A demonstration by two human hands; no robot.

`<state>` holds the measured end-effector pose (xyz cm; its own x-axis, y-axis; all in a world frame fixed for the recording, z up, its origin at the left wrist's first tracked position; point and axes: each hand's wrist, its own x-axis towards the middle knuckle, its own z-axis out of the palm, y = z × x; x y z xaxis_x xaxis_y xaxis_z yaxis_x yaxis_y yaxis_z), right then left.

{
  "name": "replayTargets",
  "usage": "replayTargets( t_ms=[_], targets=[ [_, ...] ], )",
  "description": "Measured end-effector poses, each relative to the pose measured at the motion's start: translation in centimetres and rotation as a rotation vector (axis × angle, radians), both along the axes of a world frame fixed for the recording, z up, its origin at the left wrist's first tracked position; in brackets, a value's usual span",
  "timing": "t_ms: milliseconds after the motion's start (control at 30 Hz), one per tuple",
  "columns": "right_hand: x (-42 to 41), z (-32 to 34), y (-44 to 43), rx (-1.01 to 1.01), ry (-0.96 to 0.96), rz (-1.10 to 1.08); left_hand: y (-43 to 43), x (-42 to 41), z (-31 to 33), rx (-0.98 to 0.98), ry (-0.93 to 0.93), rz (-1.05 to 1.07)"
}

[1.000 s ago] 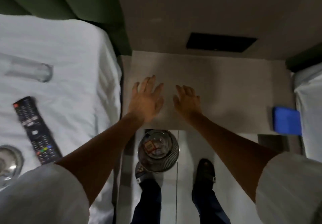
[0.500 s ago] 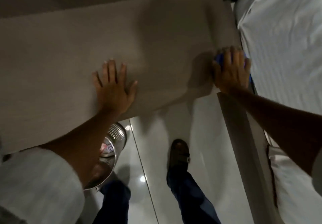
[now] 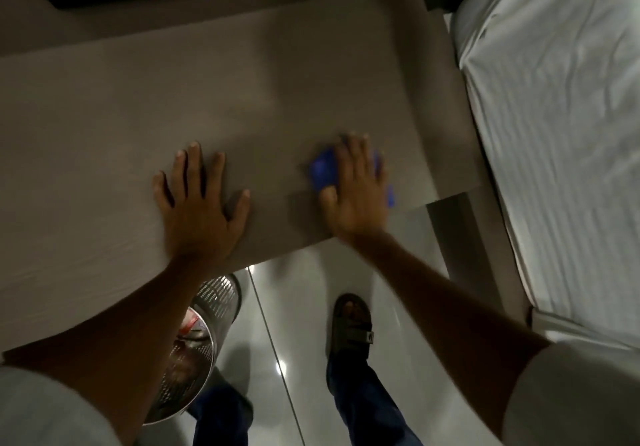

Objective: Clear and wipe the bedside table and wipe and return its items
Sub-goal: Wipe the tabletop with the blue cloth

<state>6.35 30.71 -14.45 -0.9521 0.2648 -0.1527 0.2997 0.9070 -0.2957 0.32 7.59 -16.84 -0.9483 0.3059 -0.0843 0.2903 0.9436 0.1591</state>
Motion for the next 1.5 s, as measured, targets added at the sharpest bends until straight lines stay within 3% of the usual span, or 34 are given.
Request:
replayTargets(
  t_ms=[100,233,333,433,567,700,800,933,1000,1133,1200,1267,1333,1500],
  targets=[
    [0.6,0.1,-4.3,-0.057,0.07,0.258,-0.1,0.1,-0.1,-0.01,0.045,0.0],
    [1.6,-1.0,-0.2,0.121,0.117,0.265,0.0,-0.1,0.0,-0.008,0.018,0.001],
    [1.0,-1.3,6.9,0.226,0.084,0.008,0.1,-0.2,0.2,-0.002,0.0,0.006],
    [-0.8,-0.8,12.0,0.164,-0.013,-0.39,0.1,-0.2,0.1,-0.005,0.003,0.014],
    [-2.8,-0.9,9.9,0.135,0.028,-0.46,0.1,-0.2,0.2,-0.006,0.005,0.02],
    [-4.1,-1.0,1.2,0.05,-0.008,-0.184,0.1,-0.3,0.1,-0.016,0.023,0.013],
    [-4.2,-1.0,-4.8,-0.005,0.068,0.104,-0.2,-0.2,-0.3,-0.026,0.066,0.005],
    [-4.1,-1.2,-2.7,0.022,0.104,0.263,-0.1,-0.3,-0.1,-0.038,0.039,-0.006],
    [-4.4,-1.5,2.0,0.044,0.065,0.14,0.1,-0.3,0.2,-0.029,0.003,0.011],
    [-6.1,-0.8,11.8,0.208,0.065,-0.31,0.1,-0.4,0.6,-0.04,-0.01,0.021],
    [-7.2,-0.7,13.5,0.182,-0.015,-0.451,0.2,-0.5,0.6,-0.038,-0.026,0.02],
    [-8.1,-0.9,12.1,0.173,0.025,-0.477,0.3,-0.6,0.7,-0.024,-0.035,0.026],
    [-8.4,-1.1,8.3,0.124,0.082,-0.374,0.2,-0.3,0.6,-0.031,-0.03,0.02],
    [-8.7,-1.4,-3.8,-0.028,0.131,0.155,0.1,-0.5,0.4,-0.034,-0.012,0.008]
  ],
)
